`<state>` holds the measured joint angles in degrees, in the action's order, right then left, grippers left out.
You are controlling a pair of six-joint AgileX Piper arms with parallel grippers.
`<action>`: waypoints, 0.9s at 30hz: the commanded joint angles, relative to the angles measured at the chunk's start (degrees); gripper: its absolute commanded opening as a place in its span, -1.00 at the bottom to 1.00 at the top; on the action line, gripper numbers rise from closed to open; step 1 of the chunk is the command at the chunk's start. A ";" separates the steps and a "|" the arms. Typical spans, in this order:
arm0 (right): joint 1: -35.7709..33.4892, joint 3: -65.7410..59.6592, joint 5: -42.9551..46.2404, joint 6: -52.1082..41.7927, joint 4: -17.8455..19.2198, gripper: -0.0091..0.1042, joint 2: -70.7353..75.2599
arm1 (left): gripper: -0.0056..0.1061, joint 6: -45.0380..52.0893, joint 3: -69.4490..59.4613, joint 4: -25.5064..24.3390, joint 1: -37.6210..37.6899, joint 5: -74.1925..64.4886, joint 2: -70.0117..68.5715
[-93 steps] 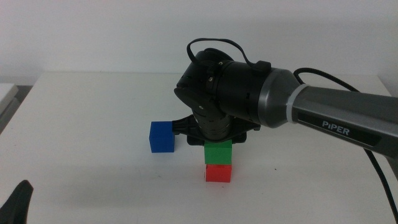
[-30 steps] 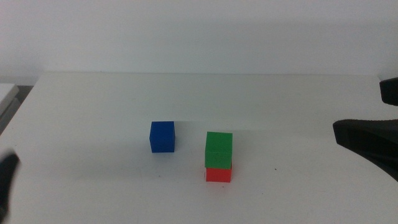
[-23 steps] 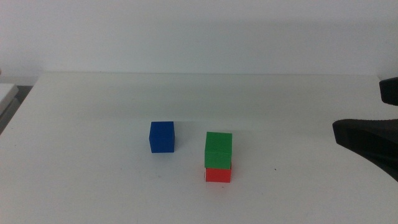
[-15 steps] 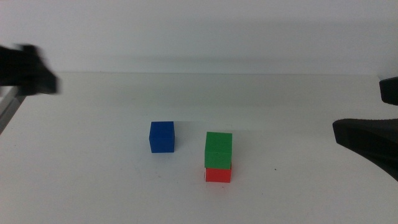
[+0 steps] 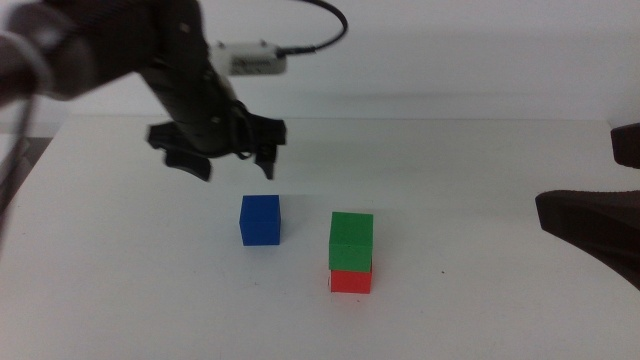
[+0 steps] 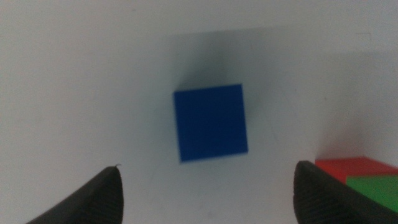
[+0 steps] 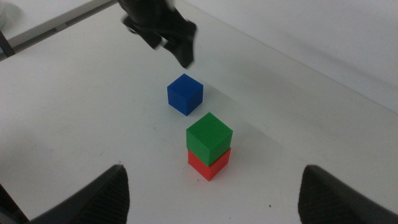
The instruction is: Stack red cubes first, then green, then blue cubes in a specific spot.
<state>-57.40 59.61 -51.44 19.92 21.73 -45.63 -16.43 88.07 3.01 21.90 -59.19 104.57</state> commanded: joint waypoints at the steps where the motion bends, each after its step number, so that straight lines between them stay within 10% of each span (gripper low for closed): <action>1: 0.01 -0.11 0.47 -0.34 0.33 0.80 0.28 | 0.78 0.72 2.68 2.20 0.40 0.16 3.98; 17: 0.01 -0.11 0.47 -0.34 0.33 0.80 0.28 | 0.61 0.15 4.58 1.72 0.40 4.62 17.37; 22: 0.01 -0.11 0.47 -0.34 0.33 0.80 0.28 | -0.18 4.32 4.58 4.96 -0.25 2.53 16.79; 27: 0.01 -0.11 0.47 -0.34 0.33 0.80 0.28 | -0.93 -5.83 4.58 -3.01 3.30 -3.08 6.47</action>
<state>-57.40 59.61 -51.44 19.92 21.73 -45.63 -18.89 91.97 1.58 23.61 -60.57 115.24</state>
